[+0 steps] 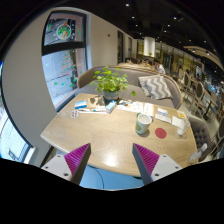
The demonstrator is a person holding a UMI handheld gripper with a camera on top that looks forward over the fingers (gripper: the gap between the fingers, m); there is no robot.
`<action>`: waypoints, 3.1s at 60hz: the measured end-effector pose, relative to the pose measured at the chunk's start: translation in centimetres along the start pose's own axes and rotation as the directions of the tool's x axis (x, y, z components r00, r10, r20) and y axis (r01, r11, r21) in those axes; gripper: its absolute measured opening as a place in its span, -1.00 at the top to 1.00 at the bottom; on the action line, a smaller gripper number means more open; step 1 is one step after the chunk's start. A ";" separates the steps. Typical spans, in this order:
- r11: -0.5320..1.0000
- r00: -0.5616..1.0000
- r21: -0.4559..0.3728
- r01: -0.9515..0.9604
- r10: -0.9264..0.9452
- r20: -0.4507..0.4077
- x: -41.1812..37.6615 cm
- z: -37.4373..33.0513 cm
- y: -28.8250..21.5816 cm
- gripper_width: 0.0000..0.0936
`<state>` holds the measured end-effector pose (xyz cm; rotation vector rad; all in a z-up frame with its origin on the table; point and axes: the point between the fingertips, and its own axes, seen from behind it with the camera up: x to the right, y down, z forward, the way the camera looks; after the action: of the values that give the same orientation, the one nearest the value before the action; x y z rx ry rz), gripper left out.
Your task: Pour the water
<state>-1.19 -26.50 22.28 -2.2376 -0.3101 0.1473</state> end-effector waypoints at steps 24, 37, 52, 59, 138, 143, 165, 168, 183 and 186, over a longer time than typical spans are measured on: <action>0.998 0.994 -0.016 -0.062 0.061 -0.093 18.6 -1.4 7.1 -0.82; 0.991 0.978 -0.042 -0.126 0.117 -0.171 31.9 -1.8 14.7 -0.83; 0.984 0.957 -0.018 -0.177 0.167 -0.237 44.9 -0.3 20.3 -0.82; 0.985 0.956 0.026 -0.171 0.172 -0.239 48.6 2.2 20.0 -0.83; 0.927 0.667 -0.072 0.368 -0.317 -0.674 50.2 8.3 -0.4 0.14; 0.841 0.520 -0.187 0.507 -0.472 -0.712 47.5 8.8 -5.3 0.13; 0.251 -0.077 -0.576 0.778 -0.872 -0.483 34.2 20.2 -14.6 0.14; 0.160 -0.155 -0.621 0.767 -0.893 -0.422 33.2 21.4 -14.4 0.14; -0.123 -0.369 -0.714 0.689 -0.908 -0.200 31.6 24.6 -12.5 0.12; -0.147 -0.385 -0.713 0.685 -0.904 -0.184 31.4 24.9 -12.3 0.13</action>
<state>21.72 8.09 16.13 -1.3244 -1.6339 -1.7955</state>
